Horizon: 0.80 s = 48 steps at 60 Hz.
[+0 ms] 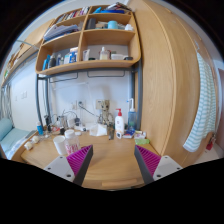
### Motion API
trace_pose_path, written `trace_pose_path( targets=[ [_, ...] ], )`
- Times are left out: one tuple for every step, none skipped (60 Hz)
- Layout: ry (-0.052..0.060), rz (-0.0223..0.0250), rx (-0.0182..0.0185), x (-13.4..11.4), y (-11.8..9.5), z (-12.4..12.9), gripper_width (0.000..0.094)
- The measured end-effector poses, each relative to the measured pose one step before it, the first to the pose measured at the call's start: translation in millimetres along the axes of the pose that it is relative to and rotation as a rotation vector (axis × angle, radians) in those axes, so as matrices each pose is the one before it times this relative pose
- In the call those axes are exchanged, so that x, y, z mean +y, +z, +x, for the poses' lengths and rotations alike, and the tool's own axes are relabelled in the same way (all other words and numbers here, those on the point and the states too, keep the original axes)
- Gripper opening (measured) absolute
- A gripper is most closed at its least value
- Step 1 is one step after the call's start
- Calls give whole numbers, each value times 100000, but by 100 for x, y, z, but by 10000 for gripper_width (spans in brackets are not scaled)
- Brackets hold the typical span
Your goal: Pour water
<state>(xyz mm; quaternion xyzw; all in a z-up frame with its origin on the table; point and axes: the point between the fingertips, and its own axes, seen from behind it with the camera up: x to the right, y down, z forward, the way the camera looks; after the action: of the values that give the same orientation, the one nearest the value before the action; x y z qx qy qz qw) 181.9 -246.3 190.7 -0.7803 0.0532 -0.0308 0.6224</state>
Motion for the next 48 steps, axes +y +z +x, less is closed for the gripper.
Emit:
trace_pose_path(
  targets=[
    [312,-548,-403,209,-54,-153,863],
    [222,-513,-477,258,-44,-172,861],
    [88,-407,-518,283,-3,-175,861],
    [-31,-344,-657,322,43,-220,862],
    [-70,-235,-718,341,88,-250,862],
    [-85,471,-1243,685,929,27,861],
    [60,-266,-530,215,98,-213,861],
    [68,-165,-525,231,76,-174,863],
    [19,-154,-407,256,92,-218,863],
    [-19,-177,-357,295,131,-237,863],
    [-114,650,-413,566,-29,-533,864],
    [-246,309,-897,403,445,-346,865],
    [-294,161,-844,246,170,-463,863],
    [-313,232,-858,271,175,-441,864],
    [-224,325,-800,239,174,-469,863],
    [-209,403,-783,211,197,-483,863],
    [-171,473,-774,213,183,-477,865],
    [-198,476,-703,217,175,-622,863],
    [-199,577,-739,140,286,-512,863],
    [-237,509,-801,149,288,-518,863],
    [-209,352,-879,189,295,-584,862],
    [-223,195,-967,225,306,-588,863],
    [-181,146,-1091,234,339,-637,863],
    [-42,117,-1138,216,362,-631,863],
    [204,41,-922,117,155,-732,862],
    [114,178,-940,172,415,-507,862],
    [128,240,-830,187,430,-492,860],
    [15,262,-874,128,412,-506,864],
    [4,304,-921,91,427,-507,866],
    [107,264,-826,66,415,-430,864],
    [303,269,-196,27,198,-399,869],
    [179,238,-146,-134,281,-269,867],
    [-105,602,-165,-74,423,-187,865],
    [-273,592,60,-72,427,-110,864],
    [-336,456,210,-34,412,-49,866],
    [-329,265,334,-39,416,-34,865],
    [-458,172,426,-35,417,-6,865],
    [-525,309,401,2,333,19,865],
    [-444,236,410,-69,333,-67,869],
    [-362,433,269,-77,384,-34,865],
    [-284,413,286,-41,433,-17,867],
    [-317,211,137,-25,385,-35,867],
    [-420,73,-47,26,423,-81,865],
    [-361,-68,-212,40,394,-82,861],
    [-274,-117,-153,41,385,-56,858],
    [-168,-143,-58,24,348,-27,854],
    [-283,145,-7,130,214,104,846],
    [-145,-157,120,-88,369,-28,838]
  ],
)
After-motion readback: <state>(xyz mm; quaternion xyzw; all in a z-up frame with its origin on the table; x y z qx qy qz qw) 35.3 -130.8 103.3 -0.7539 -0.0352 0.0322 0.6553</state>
